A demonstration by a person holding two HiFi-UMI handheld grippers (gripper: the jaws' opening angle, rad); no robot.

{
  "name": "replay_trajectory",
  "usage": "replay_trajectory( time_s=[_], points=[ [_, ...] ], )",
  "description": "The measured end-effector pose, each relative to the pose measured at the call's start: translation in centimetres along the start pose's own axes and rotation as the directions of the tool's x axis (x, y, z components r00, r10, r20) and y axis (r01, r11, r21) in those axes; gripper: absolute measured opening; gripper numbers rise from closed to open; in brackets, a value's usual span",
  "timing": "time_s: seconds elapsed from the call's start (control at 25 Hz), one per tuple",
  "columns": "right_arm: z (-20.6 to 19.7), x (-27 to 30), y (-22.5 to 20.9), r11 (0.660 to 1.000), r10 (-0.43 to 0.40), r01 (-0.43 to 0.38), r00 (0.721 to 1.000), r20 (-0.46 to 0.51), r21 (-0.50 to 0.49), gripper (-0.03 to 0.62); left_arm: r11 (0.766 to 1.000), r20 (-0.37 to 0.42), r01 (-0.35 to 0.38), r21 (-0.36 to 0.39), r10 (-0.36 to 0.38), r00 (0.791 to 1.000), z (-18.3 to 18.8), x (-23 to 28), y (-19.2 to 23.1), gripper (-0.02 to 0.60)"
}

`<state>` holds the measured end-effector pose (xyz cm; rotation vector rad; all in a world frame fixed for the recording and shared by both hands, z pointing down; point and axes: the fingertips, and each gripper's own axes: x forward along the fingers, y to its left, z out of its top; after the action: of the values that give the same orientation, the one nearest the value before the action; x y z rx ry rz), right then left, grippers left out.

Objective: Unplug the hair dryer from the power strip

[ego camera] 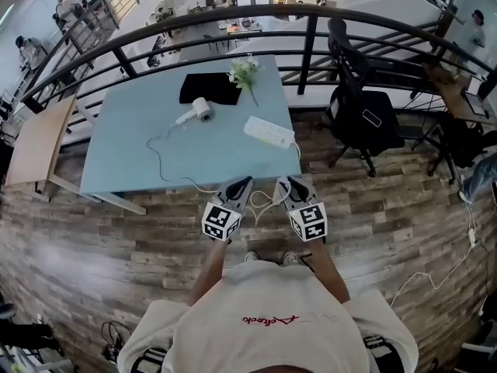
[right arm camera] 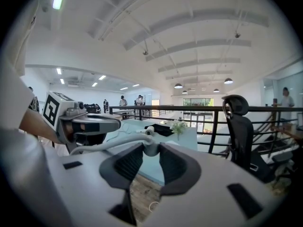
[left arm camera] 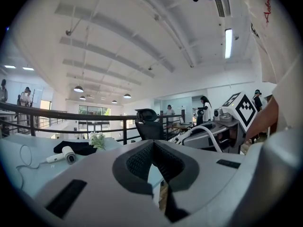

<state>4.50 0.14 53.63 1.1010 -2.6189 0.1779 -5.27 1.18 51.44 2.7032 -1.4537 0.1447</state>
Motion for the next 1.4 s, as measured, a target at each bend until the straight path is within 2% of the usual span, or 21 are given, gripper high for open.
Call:
replay_trajectory(
  time_s=[0.28,0.68,0.88,1.4],
  points=[
    [-0.4,-2.0,-2.9,1.000,0.021,-0.021,1.000,0.002,-0.009,0.118,1.000,-0.026,-0.020,-0.007,0.020,0.999,-0.3,1.9,-3.3,0.009],
    [-0.8,-2.8,-5.6,1.000,0.027,-0.027,1.000,0.001,-0.009,0.118,0.999,-0.023,-0.042,-0.017,0.041,0.999,0.0,4.2,-4.3,0.009],
    [-0.6,-2.5,-6.0,1.000,0.024,-0.024,1.000,0.004,-0.007,0.118,0.998,-0.017,-0.048,-0.034,0.048,0.999,0.0,4.3,-3.9,0.009],
    [-1.1,-1.5,-5.3,0.999,0.032,-0.032,0.999,-0.003,0.011,0.118,0.999,-0.032,-0.044,-0.022,0.043,0.999,-0.3,4.1,-3.4,0.008]
  ],
)
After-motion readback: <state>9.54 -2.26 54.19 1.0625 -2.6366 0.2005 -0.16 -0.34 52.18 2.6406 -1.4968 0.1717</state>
